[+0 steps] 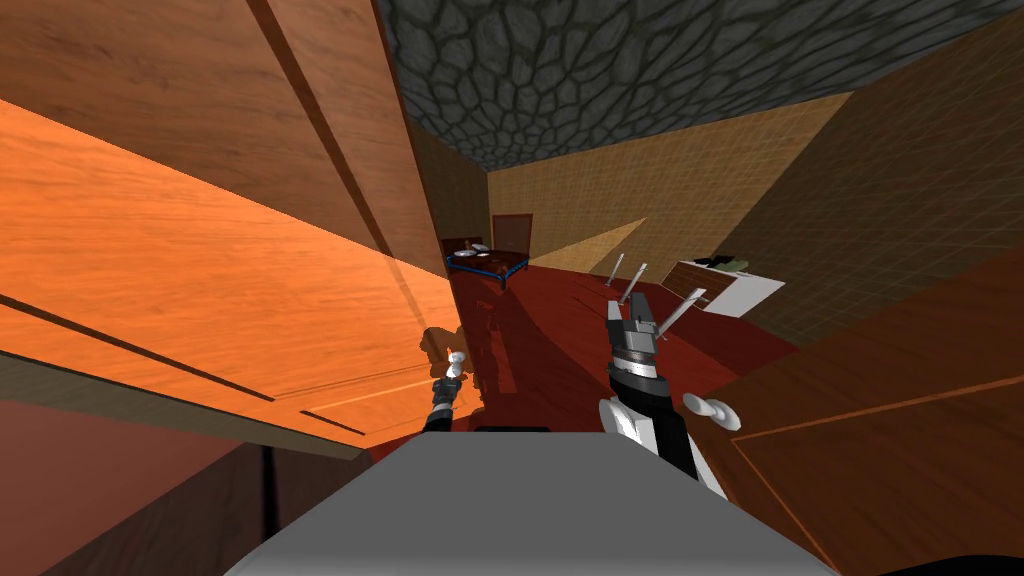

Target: Push the door open

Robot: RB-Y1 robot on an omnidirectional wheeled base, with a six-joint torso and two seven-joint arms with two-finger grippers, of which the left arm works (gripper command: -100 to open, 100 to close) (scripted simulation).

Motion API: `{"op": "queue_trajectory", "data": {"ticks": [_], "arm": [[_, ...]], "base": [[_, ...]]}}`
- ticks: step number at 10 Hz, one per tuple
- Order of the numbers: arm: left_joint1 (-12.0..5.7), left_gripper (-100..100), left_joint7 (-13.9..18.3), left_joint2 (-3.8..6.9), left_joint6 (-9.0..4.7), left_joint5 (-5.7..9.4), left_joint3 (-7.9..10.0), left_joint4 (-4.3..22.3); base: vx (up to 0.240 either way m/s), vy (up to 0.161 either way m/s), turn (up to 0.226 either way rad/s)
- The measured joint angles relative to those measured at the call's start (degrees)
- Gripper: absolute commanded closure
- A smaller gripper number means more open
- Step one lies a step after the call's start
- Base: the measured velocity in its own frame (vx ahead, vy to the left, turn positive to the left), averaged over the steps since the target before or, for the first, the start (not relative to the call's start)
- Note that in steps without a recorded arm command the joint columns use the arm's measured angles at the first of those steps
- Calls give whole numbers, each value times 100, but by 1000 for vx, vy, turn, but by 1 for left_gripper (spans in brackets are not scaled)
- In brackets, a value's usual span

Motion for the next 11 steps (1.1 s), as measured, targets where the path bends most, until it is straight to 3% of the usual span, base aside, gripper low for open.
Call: {"op": "queue_trajectory", "data": {"ticks": [4,7,11], "arm": [[-106,100,464,-55,-71,56,18,153],[2,100,443,-65,-34,51,10,-1],[45,100,829,-142,8,118,30,-35]], "base": [[22,1,-2],[6,0,3],[25,-1,4]]}}
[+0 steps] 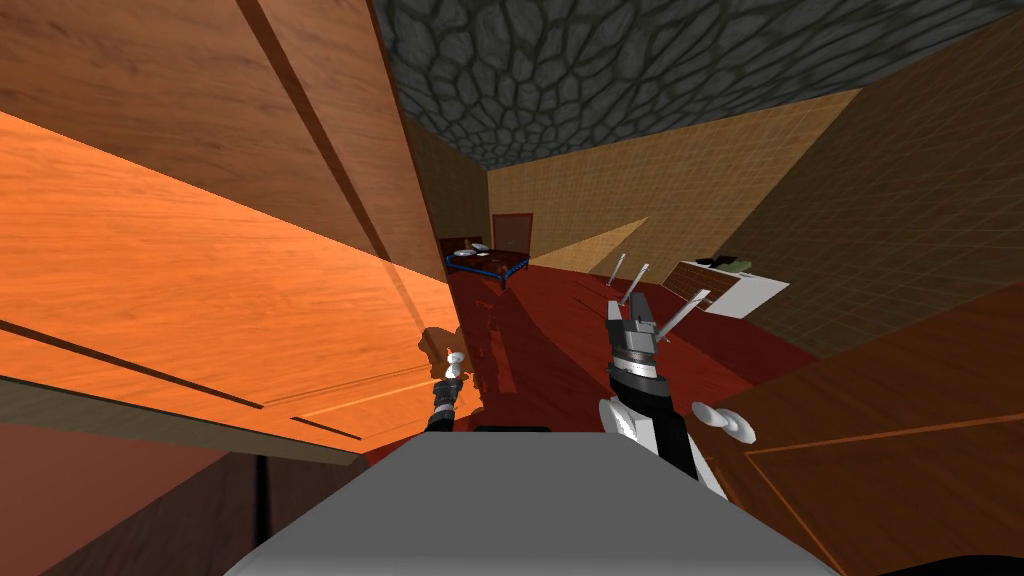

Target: Push the door open

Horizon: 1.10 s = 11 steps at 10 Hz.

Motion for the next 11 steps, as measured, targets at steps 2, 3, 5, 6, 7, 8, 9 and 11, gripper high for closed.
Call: {"op": "queue_trajectory", "data": {"ticks": [2,3,5,6,7,8,9,11], "arm": [[-25,100,2,-17,45,14,22,-31],[-11,100,109,-29,8,22,13,-13],[42,100,220,-19,76,42,18,-108],[82,100,326,-31,45,51,11,-123],[135,100,470,-57,78,76,13,-196],[178,100,543,-84,118,88,19,-270],[137,100,574,-84,122,95,27,-238],[27,100,746,-51,51,115,34,-71]], "base": [[16,3,-3],[22,-7,-7],[20,-1,1],[39,4,2],[33,5,6],[16,1,2],[3,-5,-15],[21,-1,4]]}}
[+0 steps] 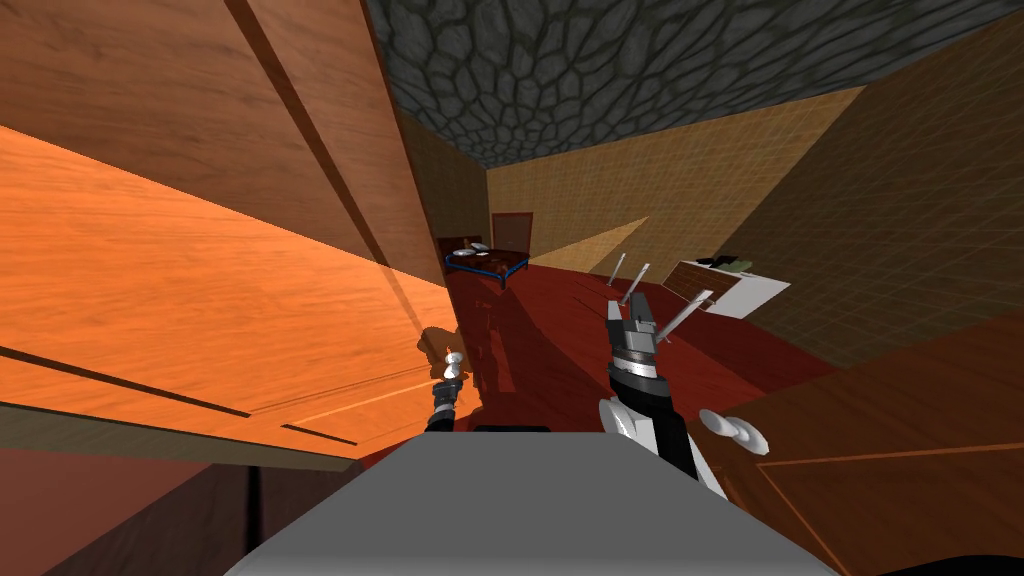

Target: Push the door open

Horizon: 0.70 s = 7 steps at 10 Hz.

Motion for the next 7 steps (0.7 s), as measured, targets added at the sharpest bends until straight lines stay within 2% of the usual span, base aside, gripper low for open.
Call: {"op": "queue_trajectory", "data": {"ticks": [1,2,4,7], "arm": [[76,100,46,-36,3,2,-2,-85],[21,-100,141,-70,-14,20,7,-14],[94,-100,321,-57,-17,111,-53,-147],[225,-100,607,-120,-102,213,-224,-395]], "base": [[29,9,12],[-84,0,9],[-219,-32,-24],[-207,-52,-11]]}}
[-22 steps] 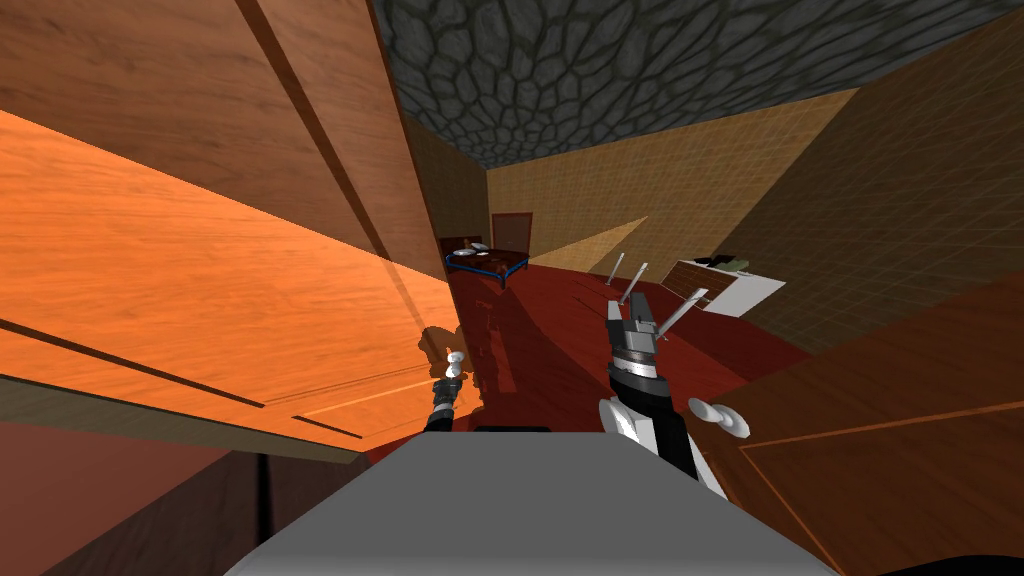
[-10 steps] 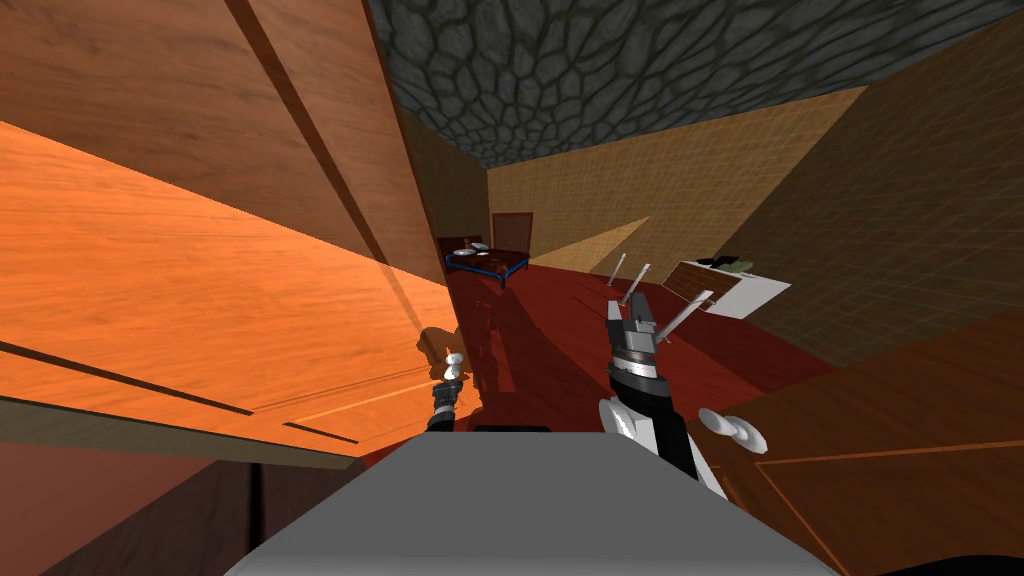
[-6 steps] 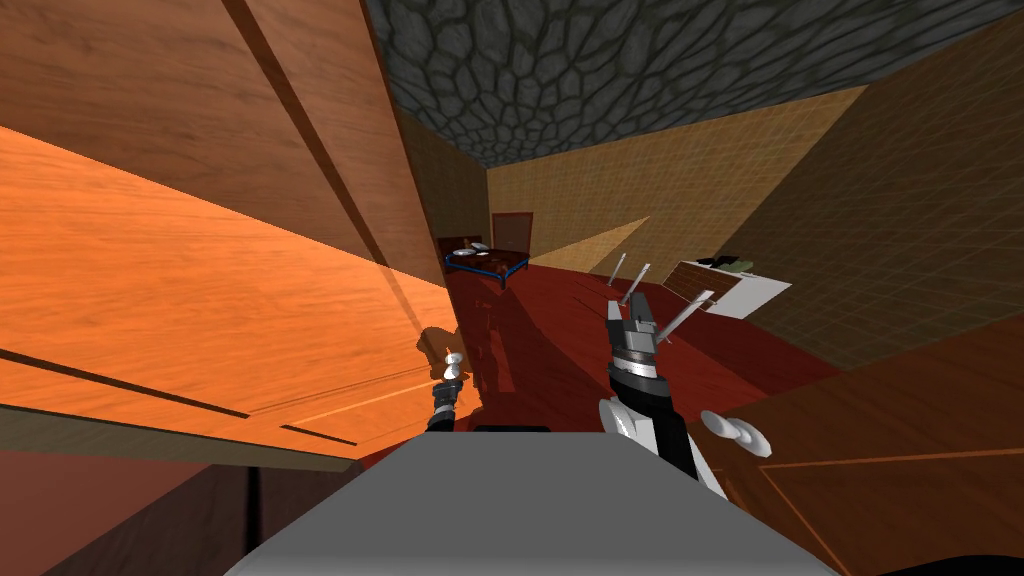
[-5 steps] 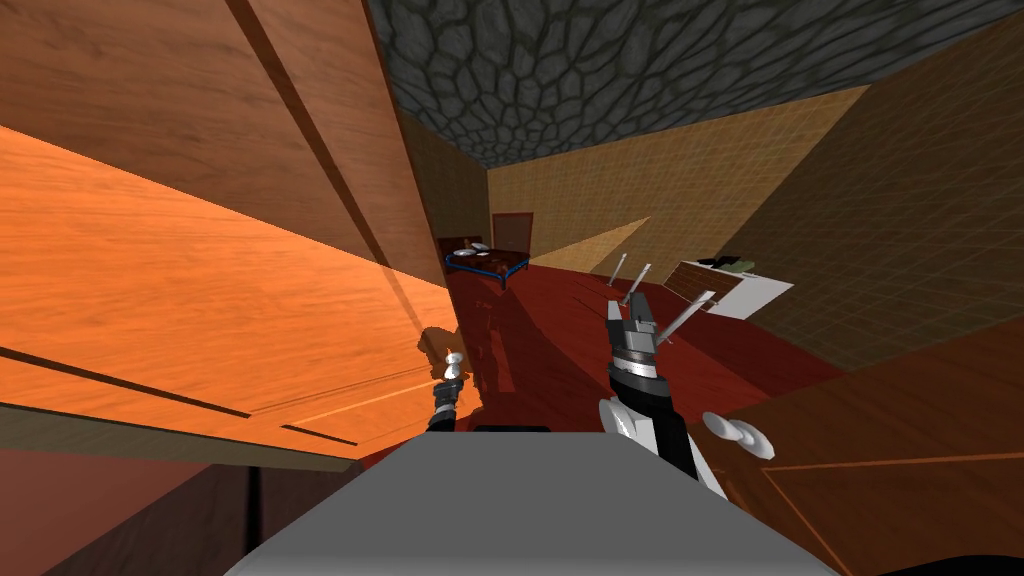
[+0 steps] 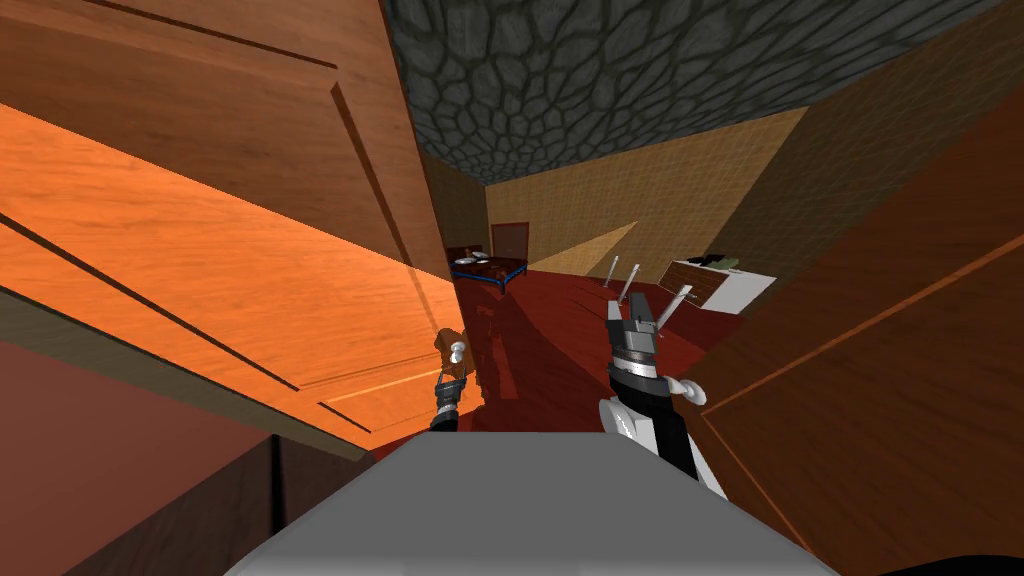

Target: Push the door open

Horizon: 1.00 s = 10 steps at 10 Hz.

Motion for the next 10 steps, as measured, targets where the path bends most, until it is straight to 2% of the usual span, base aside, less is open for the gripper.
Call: {"op": "queue_trajectory", "data": {"ticks": [2,8,9,10], "arm": [[48,-100,188,-52,-26,85,-84,-137],[-44,-100,242,3,-76,122,-15,-62],[-51,100,245,3,-81,122,-13,-59],[-55,100,244,-7,-75,116,-28,-64]], "base": [[-143,-12,-9],[186,60,-26],[-7,-6,-12],[-35,-16,-2]]}}
